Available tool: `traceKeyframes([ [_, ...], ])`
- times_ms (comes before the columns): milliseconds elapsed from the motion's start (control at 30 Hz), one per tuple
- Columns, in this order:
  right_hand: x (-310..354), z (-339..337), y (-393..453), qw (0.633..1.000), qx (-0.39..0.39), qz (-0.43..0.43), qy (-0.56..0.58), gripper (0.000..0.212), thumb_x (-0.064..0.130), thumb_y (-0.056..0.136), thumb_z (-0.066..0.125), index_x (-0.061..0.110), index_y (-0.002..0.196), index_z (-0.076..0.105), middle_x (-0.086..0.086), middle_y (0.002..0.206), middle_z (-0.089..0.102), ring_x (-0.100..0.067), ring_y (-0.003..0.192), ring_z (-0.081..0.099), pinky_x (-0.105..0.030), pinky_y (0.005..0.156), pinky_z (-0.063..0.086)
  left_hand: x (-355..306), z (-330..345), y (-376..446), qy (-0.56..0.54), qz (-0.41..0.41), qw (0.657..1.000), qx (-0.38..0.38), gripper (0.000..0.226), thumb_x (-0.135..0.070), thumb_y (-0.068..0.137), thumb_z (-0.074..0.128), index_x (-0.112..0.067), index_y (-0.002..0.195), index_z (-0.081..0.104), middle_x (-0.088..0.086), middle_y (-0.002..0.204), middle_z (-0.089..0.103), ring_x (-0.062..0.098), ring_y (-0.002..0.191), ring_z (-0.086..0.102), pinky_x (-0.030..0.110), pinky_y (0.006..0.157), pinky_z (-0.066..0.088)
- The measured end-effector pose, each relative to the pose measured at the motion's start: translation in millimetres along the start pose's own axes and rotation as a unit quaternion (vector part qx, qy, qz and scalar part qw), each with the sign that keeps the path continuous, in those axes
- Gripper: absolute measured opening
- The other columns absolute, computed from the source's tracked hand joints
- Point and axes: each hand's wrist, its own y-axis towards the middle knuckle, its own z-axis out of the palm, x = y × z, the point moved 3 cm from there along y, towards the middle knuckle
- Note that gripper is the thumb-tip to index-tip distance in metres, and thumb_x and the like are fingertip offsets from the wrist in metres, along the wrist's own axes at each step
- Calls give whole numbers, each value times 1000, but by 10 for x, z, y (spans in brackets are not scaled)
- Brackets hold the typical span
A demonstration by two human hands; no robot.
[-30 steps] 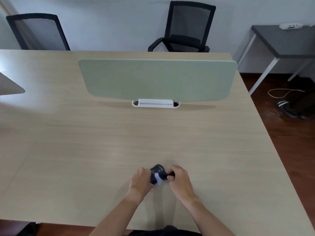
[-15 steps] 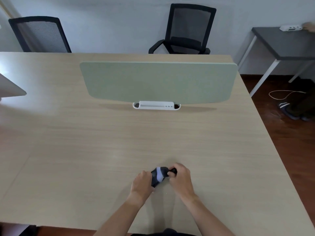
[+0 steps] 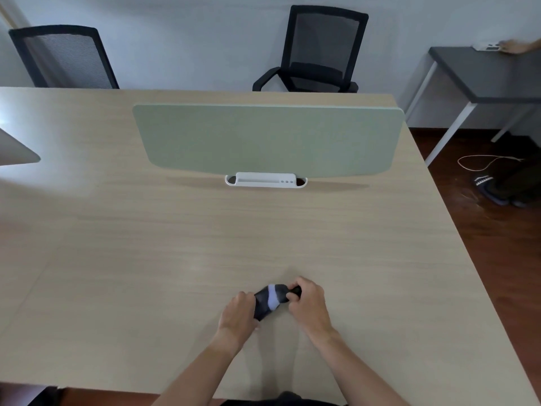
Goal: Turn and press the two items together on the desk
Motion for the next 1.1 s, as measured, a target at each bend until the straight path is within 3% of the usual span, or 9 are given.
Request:
traceKeyframes([
  [67,12,-71,2,1000,-24,4,2,19,-5,78,55,12,79,61,2,82,61,-15,77,55,-20,62,41,19,-19,8,9,6,1000,-5,33,-11,80,68,-9,111,54,8,113,57,27,101,61,31,76,48],
  [167,117,-116,-11,999,-23,-4,33,15,-2,75,58,13,72,59,5,72,59,-6,68,52,-16,57,39,33,-27,14,14,28,999,-19,31,-2,84,58,-12,112,52,8,115,54,29,101,60,33,77,49],
  [333,147,26,-48,995,79,16,58,10,0,74,61,7,71,68,1,66,61,-3,58,52,-12,53,42,50,9,30,-12,73,997,-29,43,1,81,50,-24,116,52,4,112,52,30,93,63,36,75,51],
  [533,-88,-127,-42,997,-18,62,42,15,-3,75,54,9,71,62,-1,71,63,-18,67,56,-23,58,44,150,30,-13,40,125,990,-50,79,9,78,45,-33,143,32,2,139,39,29,113,56,36,91,48],
  [633,-28,-183,-61,996,-26,48,75,16,-3,74,58,11,68,64,6,64,60,-8,61,52,-16,57,41,118,92,-102,29,98,993,-64,90,-8,75,51,-31,152,12,4,149,27,26,124,46,33,96,45],
  [767,121,-28,-124,996,47,11,79,13,-1,70,61,11,64,65,6,60,60,-1,56,52,-11,54,41,-5,171,-177,-51,33,995,-73,87,-48,75,52,-22,151,16,7,150,22,29,130,38,38,101,40],
  [867,104,102,-161,995,87,8,56,14,-1,73,61,12,68,65,7,63,60,-1,58,53,-12,56,42,-70,247,-168,-64,8,994,-85,100,-74,76,49,-15,151,15,6,142,32,25,124,42,34,95,44],
  [1033,48,25,-109,999,-1,15,29,19,-3,76,56,15,69,57,3,70,61,-12,68,56,-20,61,43,-78,289,-157,-96,12,992,-87,99,-56,82,63,-14,153,7,1,145,34,22,128,38,31,101,39],
  [1100,92,0,-81,999,-5,15,40,20,-2,76,56,16,69,58,4,71,62,-9,68,56,-18,61,43,-75,255,-155,-120,38,990,-67,100,-47,81,67,-15,153,5,0,149,31,24,133,34,32,107,35],
])
